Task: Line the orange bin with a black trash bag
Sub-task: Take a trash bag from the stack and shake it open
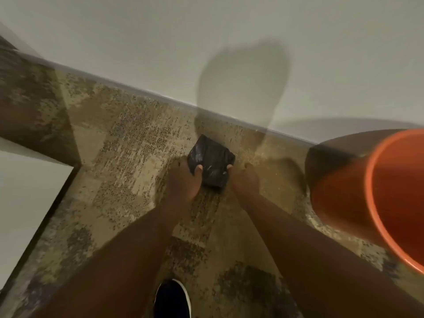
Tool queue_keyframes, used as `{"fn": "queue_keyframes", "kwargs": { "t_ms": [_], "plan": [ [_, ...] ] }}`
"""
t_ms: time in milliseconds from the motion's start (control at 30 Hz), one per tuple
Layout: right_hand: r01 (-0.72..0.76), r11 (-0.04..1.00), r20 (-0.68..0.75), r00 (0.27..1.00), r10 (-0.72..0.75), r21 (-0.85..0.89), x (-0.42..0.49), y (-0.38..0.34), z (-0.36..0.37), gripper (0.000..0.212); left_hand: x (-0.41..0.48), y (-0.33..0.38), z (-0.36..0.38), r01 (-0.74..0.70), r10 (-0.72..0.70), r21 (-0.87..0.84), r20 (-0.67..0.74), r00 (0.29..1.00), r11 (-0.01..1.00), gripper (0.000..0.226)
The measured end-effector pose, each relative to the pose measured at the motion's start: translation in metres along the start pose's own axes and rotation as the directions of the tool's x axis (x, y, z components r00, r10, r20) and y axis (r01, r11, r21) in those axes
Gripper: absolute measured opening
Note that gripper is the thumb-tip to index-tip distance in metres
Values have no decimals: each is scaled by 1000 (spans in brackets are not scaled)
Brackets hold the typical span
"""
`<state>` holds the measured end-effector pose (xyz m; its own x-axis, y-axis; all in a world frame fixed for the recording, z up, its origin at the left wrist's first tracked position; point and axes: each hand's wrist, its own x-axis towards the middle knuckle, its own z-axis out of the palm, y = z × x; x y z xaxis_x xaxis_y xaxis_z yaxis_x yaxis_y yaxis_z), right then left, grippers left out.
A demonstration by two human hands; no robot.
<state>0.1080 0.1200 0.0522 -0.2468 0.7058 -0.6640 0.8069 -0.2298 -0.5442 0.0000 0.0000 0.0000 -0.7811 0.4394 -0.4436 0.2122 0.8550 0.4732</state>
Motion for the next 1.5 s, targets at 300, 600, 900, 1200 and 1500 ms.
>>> {"fn": "queue_keyframes", "kwargs": {
  "t_ms": [300,600,900,1200,1500],
  "plan": [
    [-159,982,-53,985,165,101,70,10,55,77,58,6,35,45,-30,142,-109,994,989,48],
    [-59,985,-114,990,78,163,79,15,63,39,67,1,39,155,-155,-11,-149,977,988,34],
    [-51,890,-97,990,106,454,44,10,38,11,38,19,13,221,-259,-509,-4,966,832,22],
    [-40,821,-25,998,66,569,-29,-36,-18,40,-16,59,-52,242,-276,-649,51,960,722,33],
    [-18,842,70,997,-24,539,-130,-112,-100,38,-89,134,-178,457,-137,-816,439,888,352,52]
  ]
}}
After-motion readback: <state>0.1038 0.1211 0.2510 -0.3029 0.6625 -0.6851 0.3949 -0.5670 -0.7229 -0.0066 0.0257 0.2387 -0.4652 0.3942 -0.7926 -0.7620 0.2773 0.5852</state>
